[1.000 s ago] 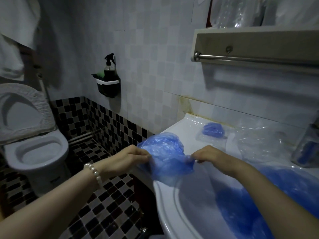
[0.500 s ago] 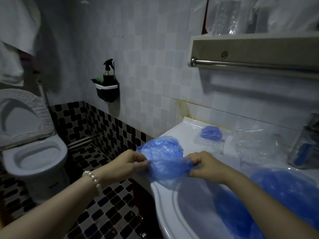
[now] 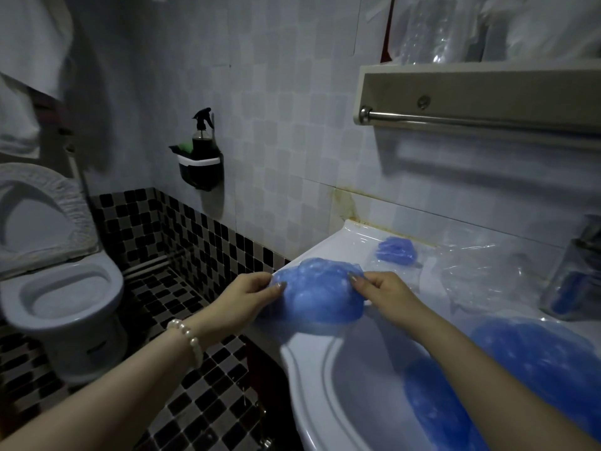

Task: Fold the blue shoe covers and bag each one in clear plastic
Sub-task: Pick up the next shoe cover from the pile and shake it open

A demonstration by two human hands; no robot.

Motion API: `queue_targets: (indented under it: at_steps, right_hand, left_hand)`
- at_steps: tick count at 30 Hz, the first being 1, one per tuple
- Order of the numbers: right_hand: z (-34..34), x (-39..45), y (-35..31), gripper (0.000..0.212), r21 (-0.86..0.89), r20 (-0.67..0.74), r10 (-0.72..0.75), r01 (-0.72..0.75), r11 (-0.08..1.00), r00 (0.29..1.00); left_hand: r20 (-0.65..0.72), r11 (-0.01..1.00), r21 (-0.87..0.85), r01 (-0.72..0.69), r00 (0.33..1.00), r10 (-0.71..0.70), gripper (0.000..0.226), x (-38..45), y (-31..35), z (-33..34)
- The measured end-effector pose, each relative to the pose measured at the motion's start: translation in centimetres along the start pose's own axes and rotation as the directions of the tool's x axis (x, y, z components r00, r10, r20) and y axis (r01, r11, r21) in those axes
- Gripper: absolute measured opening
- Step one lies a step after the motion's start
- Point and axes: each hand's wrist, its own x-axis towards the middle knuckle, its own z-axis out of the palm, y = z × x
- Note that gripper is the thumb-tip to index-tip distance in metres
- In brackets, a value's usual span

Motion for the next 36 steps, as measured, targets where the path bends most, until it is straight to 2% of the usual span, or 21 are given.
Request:
queue_targets:
  at_steps: [3, 5, 9, 12, 16, 19, 21, 24, 28, 30, 32, 34, 35, 36]
  right_hand:
    - [1.4, 0.9, 0.1, 0.048, -0.031, -0.115, 0.063, -0.067, 0.997, 0.991]
    - [2.3, 1.7, 0.3, 0.049, -0.158, -0.198, 0.094, -0.127, 0.979, 0.976]
    - [3.8, 2.7, -0.3, 0.056, -0.451, -0.301, 0.087, -0.222, 0.864, 0.95]
    - [4.1, 3.0, -0.4, 0.057, -0.57, -0.337, 0.095, -0.283, 0.772, 0.937]
    - [3.8, 3.1, -0.5, 0.052, -0.641, -0.355, 0.166, -0.369, 0.673, 0.92]
    - [4.0, 3.2, -0.8, 0.044, -0.763, -0.323, 0.15, -0.351, 0.543, 0.935]
    - [4.2, 3.4, -0.8, 0.036, -0.828, -0.295, 0.141, -0.326, 0.455, 0.945]
    - [4.7, 3.9, -0.8, 0.036, -0.883, -0.267, 0.153, -0.305, 0.357, 0.951]
    - [5.2, 4.5, -0.7, 0.039, -0.916, -0.252, 0.159, -0.288, 0.279, 0.955]
    - [5.3, 4.5, -0.5, 0.039, -0.923, -0.254, 0.142, -0.284, 0.261, 0.957]
    - [5.4, 4.4, -0.5, 0.037, -0.926, -0.262, 0.121, -0.284, 0.249, 0.958]
    - [5.5, 4.2, -0.5, 0.037, -0.926, -0.267, 0.106, -0.286, 0.248, 0.958]
    - [5.5, 4.2, -0.5, 0.037, -0.924, -0.27, 0.103, -0.287, 0.254, 0.957]
    - [5.4, 4.1, -0.6, 0.037, -0.921, -0.271, 0.1, -0.288, 0.261, 0.957]
  left_hand:
    - [-0.108, 0.997, 0.023, 0.075, 0.992, -0.073, 0.039, 1.3, 0.1, 0.8]
    - [-0.179, 0.991, 0.094, 0.098, 0.981, -0.079, 0.037, 2.3, 0.2, 1.4]
    - [-0.27, 0.964, 0.178, 0.197, 0.952, -0.145, 0.042, 4.4, -0.2, 1.8]
    - [-0.295, 0.908, 0.355, 0.224, 0.948, -0.119, 0.038, 5.1, -0.2, 1.8]
    - [-0.288, 0.771, 0.593, 0.232, 0.955, -0.066, 0.032, 5.2, -0.5, 2.1]
    - [-0.265, 0.62, 0.757, 0.205, 0.964, 0.005, 0.026, 4.8, -0.7, 2.5]
    - [-0.245, 0.563, 0.804, 0.189, 0.969, 0.025, 0.018, 4.7, -0.8, 2.6]
    - [-0.238, 0.481, 0.855, 0.195, 0.971, 0.029, 0.013, 4.7, -0.7, 2.4]
    - [-0.228, 0.255, 0.945, 0.206, 0.972, 0.062, 0.018, 4.6, -0.6, 1.7]
    - [-0.232, 0.199, 0.957, 0.211, 0.969, 0.086, 0.019, 4.3, -0.8, 1.2]
    - [-0.218, 0.213, 0.96, 0.183, 0.963, 0.155, 0.019, 4.4, -0.9, 0.5]
    - [-0.202, 0.322, 0.939, 0.118, 0.949, 0.242, 0.022, 5.0, -0.6, 0.0]
    - [-0.208, 0.452, 0.889, 0.074, 0.944, 0.255, 0.025, 5.5, -0.3, -0.1]
    - [-0.213, 0.609, 0.792, 0.043, 0.955, 0.208, 0.031, 6.0, 0.2, 0.0]
